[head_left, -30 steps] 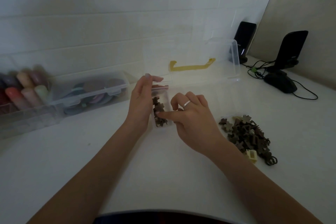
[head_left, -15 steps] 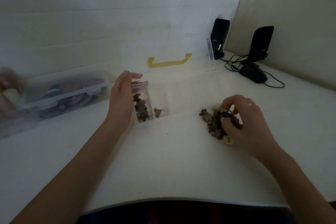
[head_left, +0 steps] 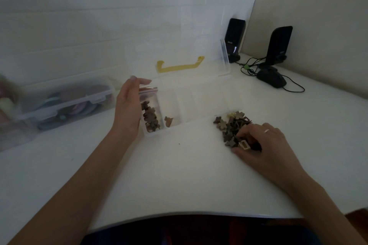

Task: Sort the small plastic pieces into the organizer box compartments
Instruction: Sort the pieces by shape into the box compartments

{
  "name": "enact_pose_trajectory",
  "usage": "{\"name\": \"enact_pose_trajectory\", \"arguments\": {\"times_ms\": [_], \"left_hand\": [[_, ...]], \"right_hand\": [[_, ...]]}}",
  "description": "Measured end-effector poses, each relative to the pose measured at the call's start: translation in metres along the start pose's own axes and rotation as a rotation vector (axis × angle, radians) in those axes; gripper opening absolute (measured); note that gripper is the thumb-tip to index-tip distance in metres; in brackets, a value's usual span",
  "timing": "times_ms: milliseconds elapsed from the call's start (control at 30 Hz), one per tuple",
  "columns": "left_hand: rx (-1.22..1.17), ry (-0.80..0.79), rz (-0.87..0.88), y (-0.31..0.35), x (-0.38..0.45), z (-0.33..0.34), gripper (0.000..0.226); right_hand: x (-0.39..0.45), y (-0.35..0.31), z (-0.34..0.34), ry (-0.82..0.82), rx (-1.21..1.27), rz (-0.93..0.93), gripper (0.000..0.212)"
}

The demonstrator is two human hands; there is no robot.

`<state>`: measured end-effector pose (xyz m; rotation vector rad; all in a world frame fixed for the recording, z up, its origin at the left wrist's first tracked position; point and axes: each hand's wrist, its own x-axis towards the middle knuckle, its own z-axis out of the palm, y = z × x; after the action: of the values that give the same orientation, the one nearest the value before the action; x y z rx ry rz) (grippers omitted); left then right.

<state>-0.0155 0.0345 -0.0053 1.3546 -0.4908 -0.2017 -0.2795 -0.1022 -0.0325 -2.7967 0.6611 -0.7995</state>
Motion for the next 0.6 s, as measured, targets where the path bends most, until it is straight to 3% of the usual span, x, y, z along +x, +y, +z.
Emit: {"name": "enact_pose_trajectory", "arguments": {"times_ms": [333, 600], "left_hand": [[0.009, -0.007, 0.008, 0.0, 0.0, -0.001, 0.038], [0.038, -0.017, 0.012, 0.003, -0.003, -0.002, 0.038]], "right_hand": [[0.004, -0.006, 0.005, 0.027, 0.223, -0.028, 0.027], [0.052, -0.05, 0.014, 0.084, 0.388, -0.119, 0.018]]}}
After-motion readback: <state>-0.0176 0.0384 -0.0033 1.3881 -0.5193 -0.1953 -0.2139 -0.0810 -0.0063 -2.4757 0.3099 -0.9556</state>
